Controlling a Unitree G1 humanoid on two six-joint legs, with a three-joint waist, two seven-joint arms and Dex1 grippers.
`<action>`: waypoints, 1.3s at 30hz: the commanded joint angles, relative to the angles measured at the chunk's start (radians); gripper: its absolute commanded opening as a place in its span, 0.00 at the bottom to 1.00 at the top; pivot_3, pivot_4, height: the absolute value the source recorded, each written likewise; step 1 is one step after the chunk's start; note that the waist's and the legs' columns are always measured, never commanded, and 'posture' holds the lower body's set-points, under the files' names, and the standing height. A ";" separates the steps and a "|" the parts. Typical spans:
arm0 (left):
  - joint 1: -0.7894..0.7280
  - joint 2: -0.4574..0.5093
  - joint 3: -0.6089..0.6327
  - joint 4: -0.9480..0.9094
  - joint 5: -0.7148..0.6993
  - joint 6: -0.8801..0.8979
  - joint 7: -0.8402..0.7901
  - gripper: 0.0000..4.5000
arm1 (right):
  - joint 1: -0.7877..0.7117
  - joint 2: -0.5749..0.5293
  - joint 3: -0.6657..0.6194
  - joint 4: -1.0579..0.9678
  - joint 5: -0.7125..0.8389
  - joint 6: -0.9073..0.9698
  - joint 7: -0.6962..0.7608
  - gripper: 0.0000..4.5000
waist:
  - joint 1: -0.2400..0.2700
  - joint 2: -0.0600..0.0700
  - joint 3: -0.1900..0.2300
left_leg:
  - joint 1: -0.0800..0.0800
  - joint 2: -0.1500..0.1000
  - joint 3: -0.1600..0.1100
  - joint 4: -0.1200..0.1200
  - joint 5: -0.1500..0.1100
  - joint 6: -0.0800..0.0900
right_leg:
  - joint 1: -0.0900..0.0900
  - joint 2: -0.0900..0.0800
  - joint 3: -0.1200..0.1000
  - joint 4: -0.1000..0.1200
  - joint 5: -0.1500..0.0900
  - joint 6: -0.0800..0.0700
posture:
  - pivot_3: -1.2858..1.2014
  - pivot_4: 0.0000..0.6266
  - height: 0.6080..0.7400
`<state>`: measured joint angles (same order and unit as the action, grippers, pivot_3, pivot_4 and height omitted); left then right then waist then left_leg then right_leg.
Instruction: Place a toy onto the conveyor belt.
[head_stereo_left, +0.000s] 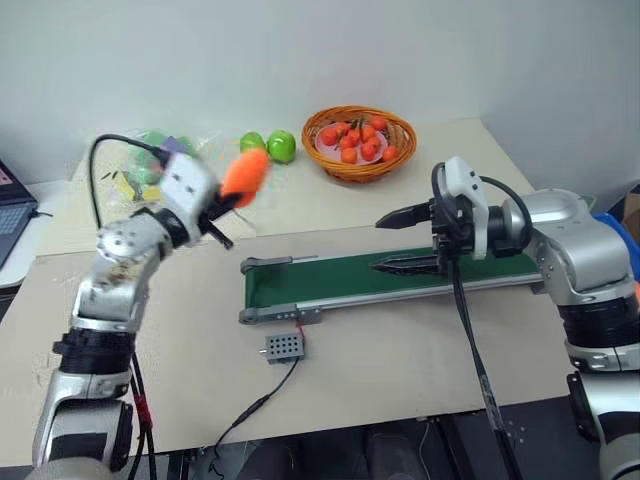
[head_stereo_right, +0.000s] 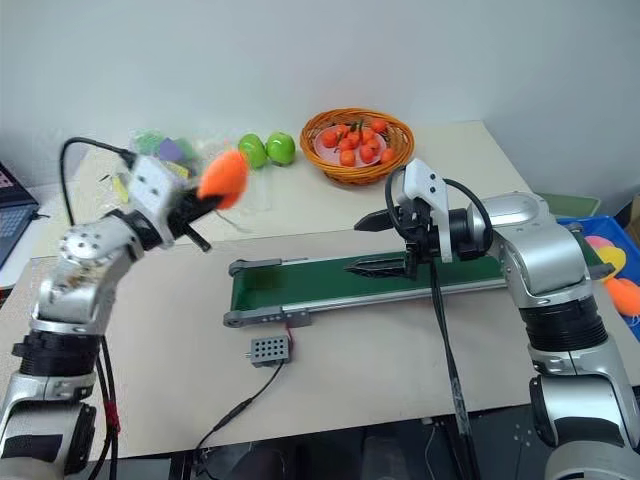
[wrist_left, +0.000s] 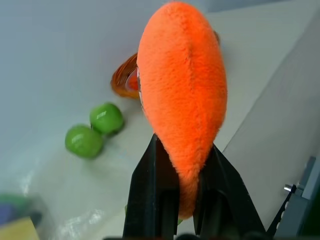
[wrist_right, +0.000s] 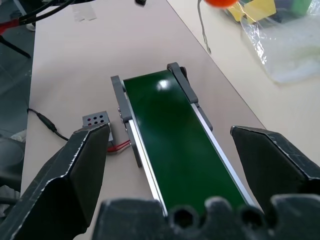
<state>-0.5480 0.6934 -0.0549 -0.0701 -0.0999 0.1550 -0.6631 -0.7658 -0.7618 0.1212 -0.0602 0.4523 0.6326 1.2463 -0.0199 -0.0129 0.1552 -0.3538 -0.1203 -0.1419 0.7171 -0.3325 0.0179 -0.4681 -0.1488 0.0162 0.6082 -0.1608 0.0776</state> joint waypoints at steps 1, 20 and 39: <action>0.023 0.058 -0.076 -0.076 0.163 -0.245 -0.030 0.04 | 0.002 -0.014 -0.045 -0.041 0.010 -0.018 -0.013 1.00 | 0.004 0.000 0.000 | 0.000 0.000 0.000 0.000 0.000 0.000 | 0.000 0.000 0.000 0.000 0.000 0.000 | 0.52 0.24 1.00; 0.116 0.081 -0.195 0.169 0.720 -0.801 0.282 0.04 | 0.020 -0.014 -0.061 -0.087 0.025 0.005 -0.053 1.00 | 0.009 0.000 0.000 | 0.000 0.000 0.003 -0.001 0.000 0.001 | -0.002 0.000 0.000 0.000 0.000 0.000 | 0.52 0.24 1.00; 0.089 0.068 -0.188 0.231 0.754 -0.766 0.328 0.95 | 0.024 -0.013 -0.062 -0.090 0.026 0.001 -0.066 1.00 | 0.007 0.000 0.000 | 0.000 0.000 0.003 -0.001 0.000 0.001 | -0.002 0.000 0.000 0.001 0.000 0.000 | 0.52 0.24 1.00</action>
<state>-0.4478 0.7605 -0.2768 0.1723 0.7075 -0.6316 -0.3160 -0.7337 -0.7625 0.1019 -0.1208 0.4554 0.6413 1.1778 -0.0127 -0.0128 0.1552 -0.3534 -0.1203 -0.1386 0.7156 -0.3325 0.0186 -0.4701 -0.1488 0.0167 0.6092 -0.1606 0.0777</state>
